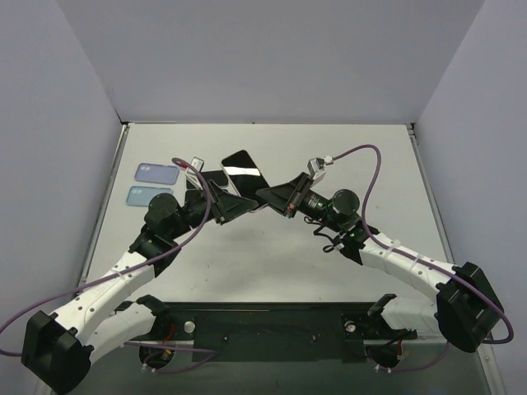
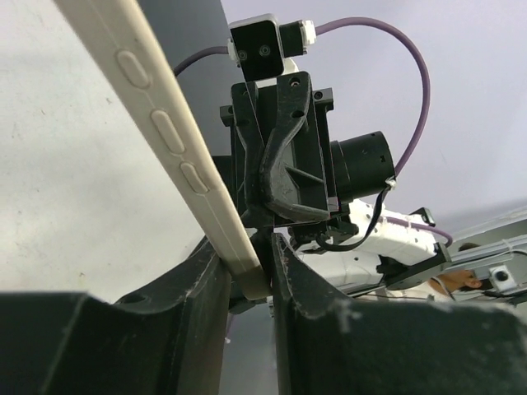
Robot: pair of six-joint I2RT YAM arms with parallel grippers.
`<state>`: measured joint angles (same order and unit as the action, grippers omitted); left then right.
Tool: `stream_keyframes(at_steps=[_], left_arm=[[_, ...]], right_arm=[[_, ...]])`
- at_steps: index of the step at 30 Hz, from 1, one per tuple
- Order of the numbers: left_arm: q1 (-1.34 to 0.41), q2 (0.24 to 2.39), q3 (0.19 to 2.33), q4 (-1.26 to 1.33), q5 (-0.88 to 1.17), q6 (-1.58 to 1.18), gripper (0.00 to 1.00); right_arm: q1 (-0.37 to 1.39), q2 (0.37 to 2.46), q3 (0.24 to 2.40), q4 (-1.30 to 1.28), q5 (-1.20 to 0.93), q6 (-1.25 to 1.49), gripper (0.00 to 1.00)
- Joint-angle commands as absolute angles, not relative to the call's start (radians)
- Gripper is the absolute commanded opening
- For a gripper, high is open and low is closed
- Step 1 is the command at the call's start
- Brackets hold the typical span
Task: Take the phone out of the phone case
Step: Remove the phone case from the phone.
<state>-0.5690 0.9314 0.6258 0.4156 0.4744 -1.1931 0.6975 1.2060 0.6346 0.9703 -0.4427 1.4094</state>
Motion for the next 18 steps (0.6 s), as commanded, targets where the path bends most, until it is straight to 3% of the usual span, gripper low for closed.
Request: stream_keyframes(at_steps=[1, 7, 18], left_arm=[[-0.584, 0.919, 0.693, 0.422, 0.534, -1.066, 0.38], [-0.594, 0.927, 0.696, 0.431, 0.575, -1.049, 0.49], [-0.591, 0.937, 0.755, 0.241, 0.511, -0.893, 0.17]], right_arm=[[0.687, 1.163, 0.643, 1.078, -0.407, 1.491, 0.0], [0.68, 1.167, 0.638, 1.074, -0.397, 1.511, 0.0], [0.673, 1.201, 0.63, 1.175, -0.42, 1.589, 0.0]])
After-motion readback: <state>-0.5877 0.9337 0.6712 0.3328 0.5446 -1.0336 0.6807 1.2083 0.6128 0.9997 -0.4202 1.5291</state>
